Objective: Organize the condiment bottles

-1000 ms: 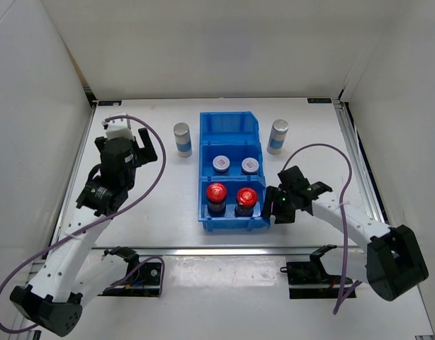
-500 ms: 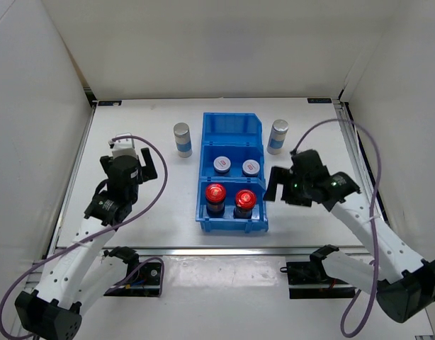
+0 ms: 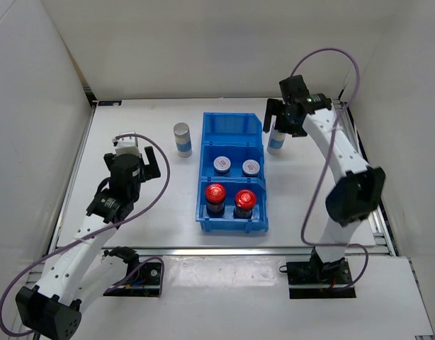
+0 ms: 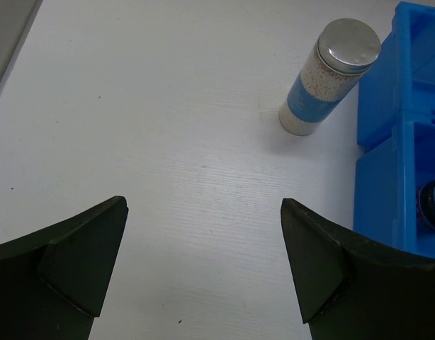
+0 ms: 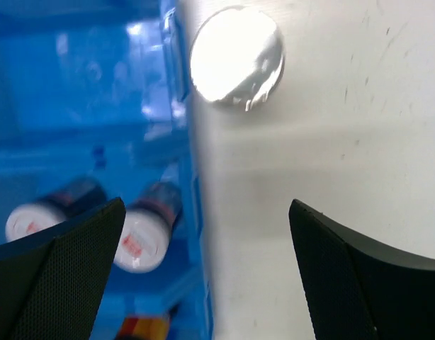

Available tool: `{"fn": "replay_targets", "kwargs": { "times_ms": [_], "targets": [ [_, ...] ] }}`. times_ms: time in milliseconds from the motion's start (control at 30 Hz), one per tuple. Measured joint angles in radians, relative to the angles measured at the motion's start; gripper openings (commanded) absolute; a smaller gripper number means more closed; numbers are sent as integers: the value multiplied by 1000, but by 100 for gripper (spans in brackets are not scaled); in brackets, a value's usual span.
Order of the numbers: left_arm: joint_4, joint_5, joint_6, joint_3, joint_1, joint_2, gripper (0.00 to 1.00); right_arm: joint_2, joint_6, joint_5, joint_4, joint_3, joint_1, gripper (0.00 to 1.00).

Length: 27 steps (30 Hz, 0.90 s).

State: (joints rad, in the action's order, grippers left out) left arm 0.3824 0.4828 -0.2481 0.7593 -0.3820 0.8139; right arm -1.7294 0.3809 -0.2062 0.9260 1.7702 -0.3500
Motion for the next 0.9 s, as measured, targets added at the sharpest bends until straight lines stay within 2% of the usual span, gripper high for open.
{"fn": "replay_targets", "kwargs": {
  "times_ms": [233, 267, 467, 567, 600, 667, 700, 767, 833, 900],
  "targets": [
    [2, 0, 0, 0, -2, -9, 100, -340, -44, 1, 77, 343, 80, 99],
    [2, 0, 0, 0, -2, -12, 100, -373, -47, 3, 87, 383, 88, 96],
    [2, 0, 0, 0, -10, -21, 100, -459, -49, 42, 124, 426, 113, 90],
    [2, 0, 0, 0, -11, -21, 100, -463, -49, 57, 129, 404, 113, 81],
    [2, 0, 0, 0, -11, -21, 100, -463, -48, 60, 127, 394, 113, 74],
    [2, 0, 0, 0, -11, -21, 100, -463, -50, 66, 124, 365, 112, 67],
    [2, 0, 0, 0, -11, -21, 100, -463, -50, 71, 123, 352, 111, 56],
    [2, 0, 0, 0, -11, -21, 100, -460, -49, 74, 126, 339, 110, 44],
    [2, 0, 0, 0, -11, -21, 100, -440, -45, 63, 118, 333, 106, 33],
    [2, 0, 0, 0, -11, -21, 100, -418, -45, 39, 113, 332, 98, 26]
  ]
}}
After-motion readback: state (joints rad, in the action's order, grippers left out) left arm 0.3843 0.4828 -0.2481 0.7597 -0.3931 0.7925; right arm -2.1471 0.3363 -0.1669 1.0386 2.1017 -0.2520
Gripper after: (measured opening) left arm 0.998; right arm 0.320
